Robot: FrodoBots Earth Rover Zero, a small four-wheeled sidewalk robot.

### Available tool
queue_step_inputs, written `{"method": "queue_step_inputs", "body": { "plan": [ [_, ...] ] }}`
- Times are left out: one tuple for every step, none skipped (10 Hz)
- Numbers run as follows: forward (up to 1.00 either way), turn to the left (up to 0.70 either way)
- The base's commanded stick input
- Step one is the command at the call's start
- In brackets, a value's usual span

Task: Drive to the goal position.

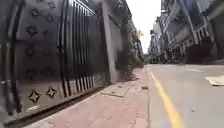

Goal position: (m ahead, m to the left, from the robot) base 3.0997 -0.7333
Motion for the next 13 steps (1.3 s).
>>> {"method": "queue_step_inputs", "body": {
  "plan": [
    [1.00, -0.40],
    [1.00, -0.40],
    [1.00, -0.40],
    [1.00, -0.40],
    [1.00, -0.40],
    [1.00, -0.40],
    [1.00, -0.40],
    [1.00, -0.40],
    [1.00, -0.40],
    [1.00, -0.40],
    [1.00, -0.40],
    [1.00, -0.40],
    [1.00, -0.40]
  ]
}}
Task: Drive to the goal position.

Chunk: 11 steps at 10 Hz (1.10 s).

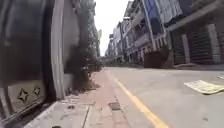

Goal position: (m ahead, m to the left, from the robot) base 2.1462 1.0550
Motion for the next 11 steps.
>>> {"method": "queue_step_inputs", "body": {
  "plan": [
    [1.00, -0.40],
    [1.00, -0.40],
    [1.00, -0.04],
    [1.00, 0.00],
    [1.00, 0.00],
    [1.00, 0.00],
    [1.00, 0.00],
    [1.00, 0.00],
    [1.00, 0.00],
    [0.55, 0.00],
    [0.09, 0.00]
  ]
}}
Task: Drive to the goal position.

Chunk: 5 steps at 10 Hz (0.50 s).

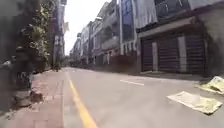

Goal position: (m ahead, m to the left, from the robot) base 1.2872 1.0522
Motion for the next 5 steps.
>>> {"method": "queue_step_inputs", "body": {
  "plan": [
    [0.00, 0.00],
    [0.00, 0.00],
    [0.00, 0.00],
    [0.00, 0.00],
    [0.00, 0.00]
  ]
}}
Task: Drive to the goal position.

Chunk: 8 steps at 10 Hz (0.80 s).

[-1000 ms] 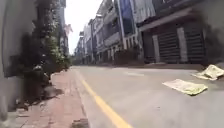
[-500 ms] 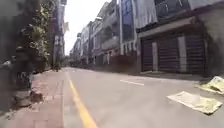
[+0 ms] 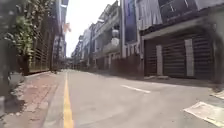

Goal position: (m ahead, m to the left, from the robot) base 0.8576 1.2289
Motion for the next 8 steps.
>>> {"method": "queue_step_inputs", "body": {
  "plan": [
    [0.00, 0.00],
    [0.00, 0.00],
    [0.00, 0.00],
    [0.00, 0.00],
    [0.00, -0.47],
    [0.00, -1.00],
    [0.00, -1.00],
    [0.00, -1.00]
  ]
}}
